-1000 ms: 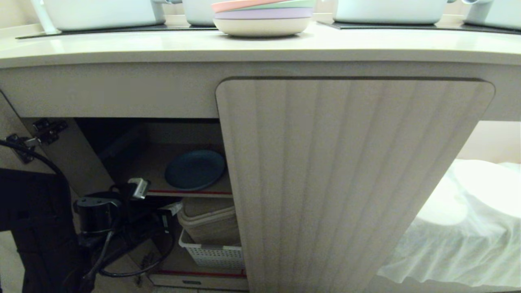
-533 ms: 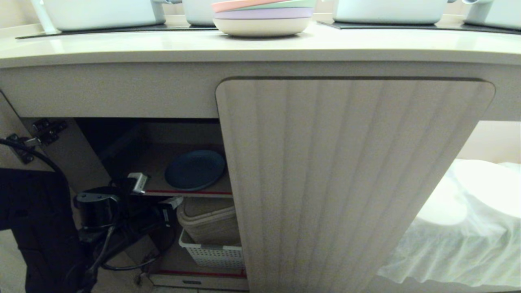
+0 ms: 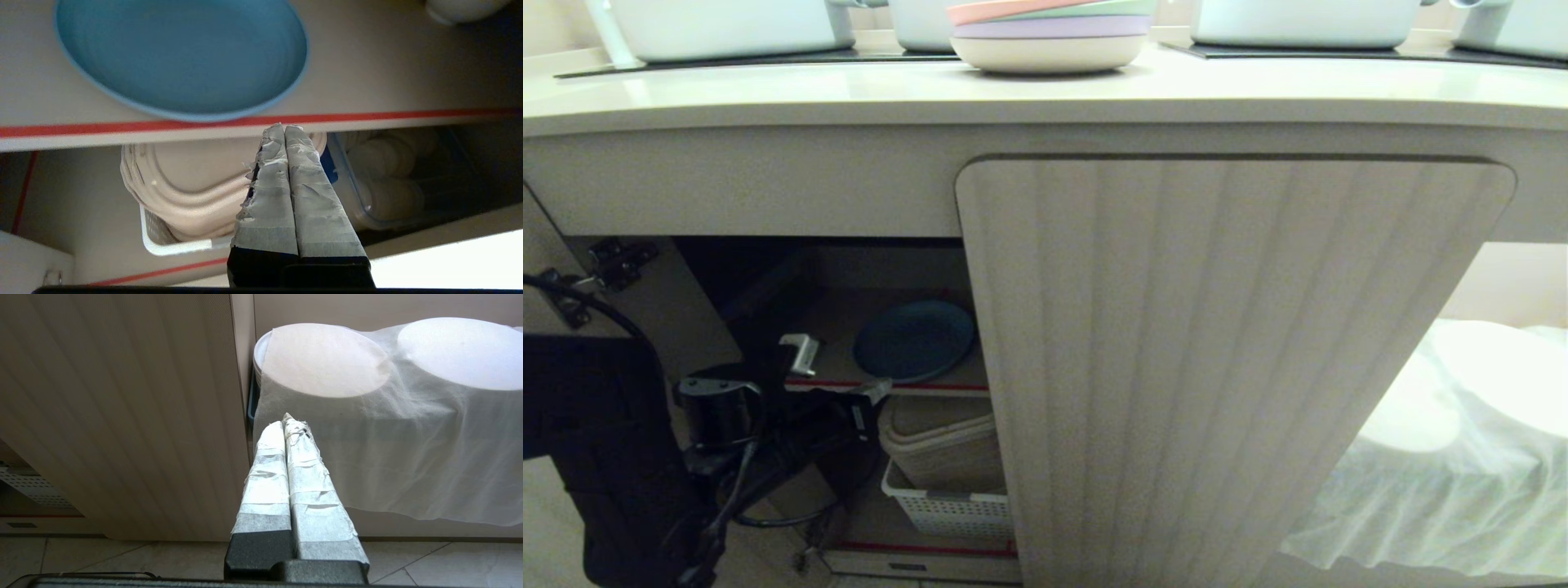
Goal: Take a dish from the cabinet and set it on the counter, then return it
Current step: Take the plate from the cabinet
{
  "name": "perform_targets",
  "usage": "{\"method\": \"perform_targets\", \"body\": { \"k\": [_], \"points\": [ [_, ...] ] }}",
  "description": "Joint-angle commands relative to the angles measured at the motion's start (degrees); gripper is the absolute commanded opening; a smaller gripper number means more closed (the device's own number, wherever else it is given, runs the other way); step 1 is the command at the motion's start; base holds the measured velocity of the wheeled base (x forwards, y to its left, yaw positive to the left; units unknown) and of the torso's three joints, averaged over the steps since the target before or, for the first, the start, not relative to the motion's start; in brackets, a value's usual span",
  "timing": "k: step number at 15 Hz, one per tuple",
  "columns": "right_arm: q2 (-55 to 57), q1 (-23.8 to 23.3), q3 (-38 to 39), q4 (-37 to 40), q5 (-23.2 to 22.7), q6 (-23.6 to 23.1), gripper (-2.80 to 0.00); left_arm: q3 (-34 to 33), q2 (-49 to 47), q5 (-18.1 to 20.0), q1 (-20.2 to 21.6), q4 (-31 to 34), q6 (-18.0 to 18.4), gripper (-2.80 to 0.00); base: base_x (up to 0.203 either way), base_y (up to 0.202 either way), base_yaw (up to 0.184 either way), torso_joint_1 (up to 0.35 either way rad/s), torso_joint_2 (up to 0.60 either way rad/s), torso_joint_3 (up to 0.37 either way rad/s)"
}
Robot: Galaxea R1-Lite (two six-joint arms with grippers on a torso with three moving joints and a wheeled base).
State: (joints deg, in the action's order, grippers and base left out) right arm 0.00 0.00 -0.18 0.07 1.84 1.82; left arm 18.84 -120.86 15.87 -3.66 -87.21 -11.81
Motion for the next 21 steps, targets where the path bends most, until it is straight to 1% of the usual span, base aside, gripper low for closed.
{"method": "perform_targets", "body": {
  "k": [1,6,8,12,13,16,21],
  "points": [
    [0.0,0.1,0.0,0.0,0.0,0.0,-2.8,2.0,0.2,0.3,0.1,-2.6,-0.1,-2.8,0.0,0.0,0.0,0.0,0.0,0.0],
    [0.0,0.1,0.0,0.0,0.0,0.0,-2.8,6.4,-0.1,0.5,0.1,-0.5,0.1,-2.8,0.0,0.0,0.0,0.0,0.0,0.0],
    [0.0,0.1,0.0,0.0,0.0,0.0,-2.8,7.0,-0.2,0.4,0.1,1.1,2.6,-2.8,0.0,0.0,0.0,0.0,0.0,0.0],
    [0.0,0.0,0.0,0.0,0.0,0.0,-2.8,8.9,-2.0,0.6,0.3,1.0,2.8,-2.8,0.0,0.0,0.0,0.0,0.0,0.0],
    [0.0,0.1,0.0,0.0,0.0,0.0,-2.8,10.1,-2.1,1.2,0.3,1.0,2.8,-2.8,0.0,0.0,0.0,0.0,0.0,0.0],
    [0.0,0.0,0.0,0.0,0.0,0.0,-2.8,10.4,-2.0,6.0,1.0,1.2,2.8,-2.8,0.0,0.0,0.0,0.0,0.0,0.0],
    [0.0,0.0,0.0,0.0,0.0,0.0,-2.8,10.7,-2.4,6.5,2.4,1.9,2.8,-2.8,0.0,0.0,0.0,0.0,0.0,0.0]
  ]
}}
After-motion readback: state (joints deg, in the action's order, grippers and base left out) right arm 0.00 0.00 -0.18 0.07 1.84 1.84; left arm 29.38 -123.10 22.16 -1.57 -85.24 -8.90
